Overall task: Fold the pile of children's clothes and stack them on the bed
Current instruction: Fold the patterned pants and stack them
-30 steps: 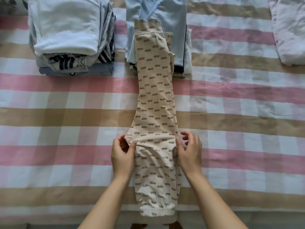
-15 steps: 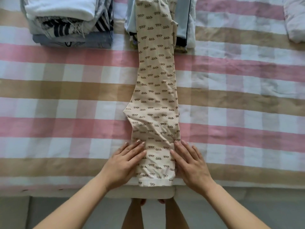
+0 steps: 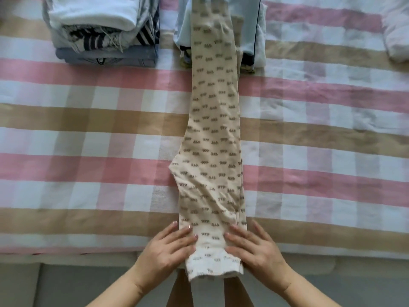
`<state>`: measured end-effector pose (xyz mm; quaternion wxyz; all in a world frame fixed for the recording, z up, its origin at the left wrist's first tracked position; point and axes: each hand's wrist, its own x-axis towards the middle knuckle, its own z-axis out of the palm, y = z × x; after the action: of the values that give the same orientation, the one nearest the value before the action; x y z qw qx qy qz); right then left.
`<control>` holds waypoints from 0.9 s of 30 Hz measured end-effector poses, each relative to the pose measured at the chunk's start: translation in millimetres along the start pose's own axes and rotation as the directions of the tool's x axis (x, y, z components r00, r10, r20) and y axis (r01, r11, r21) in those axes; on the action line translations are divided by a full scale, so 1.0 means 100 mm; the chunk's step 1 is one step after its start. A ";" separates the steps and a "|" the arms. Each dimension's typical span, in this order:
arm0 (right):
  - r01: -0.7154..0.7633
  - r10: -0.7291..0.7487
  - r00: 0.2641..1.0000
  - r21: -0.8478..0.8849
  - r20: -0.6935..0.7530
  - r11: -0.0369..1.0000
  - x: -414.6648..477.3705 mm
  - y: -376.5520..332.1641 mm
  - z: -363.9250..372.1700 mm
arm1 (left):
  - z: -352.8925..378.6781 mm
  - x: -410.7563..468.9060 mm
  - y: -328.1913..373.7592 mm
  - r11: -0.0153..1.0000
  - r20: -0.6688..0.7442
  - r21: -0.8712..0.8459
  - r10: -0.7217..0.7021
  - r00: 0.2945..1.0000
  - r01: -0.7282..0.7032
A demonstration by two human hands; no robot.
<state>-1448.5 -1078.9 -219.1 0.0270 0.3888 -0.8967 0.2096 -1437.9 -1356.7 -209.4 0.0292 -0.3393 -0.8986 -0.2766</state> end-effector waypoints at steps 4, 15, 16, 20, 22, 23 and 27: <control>-0.034 0.034 0.999 0.036 0.003 0.999 -0.14 -0.23 -0.07 | 0.00 -0.17 0.26 0.999 0.017 -0.039 -0.024 1.000 0.025; -0.623 0.798 0.602 0.632 0.012 0.460 1.29 0.30 -0.36 | -0.32 1.24 -0.29 0.565 -0.092 -0.565 -0.767 0.635 0.601; -0.674 0.822 0.567 0.604 0.053 0.425 1.39 0.39 -0.31 | -0.28 1.34 -0.41 0.521 -0.039 -0.563 -0.793 0.609 0.642; -0.804 0.876 0.446 0.511 0.184 0.302 1.48 0.58 -0.13 | -0.14 1.41 -0.64 0.385 0.117 -0.502 -0.857 0.501 0.775; -0.808 0.895 0.393 0.545 0.210 0.226 1.36 0.53 -0.13 | -0.17 1.29 -0.59 0.319 0.135 -0.540 -0.881 0.454 0.779; -0.801 0.904 0.367 0.567 0.217 0.189 1.27 0.47 -0.14 | -0.20 1.21 -0.54 0.290 0.130 -0.568 -0.893 0.432 0.770; -0.788 0.916 0.317 0.606 0.247 0.109 0.94 0.08 -0.16 | -0.19 0.90 -0.24 0.254 0.118 -0.590 -0.912 0.392 0.767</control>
<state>-1521.2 -1132.1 -187.5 -0.1464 -0.2406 -0.8135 0.5089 -1524.4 -1327.3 -183.1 -0.1124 0.2432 -0.8005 -0.5362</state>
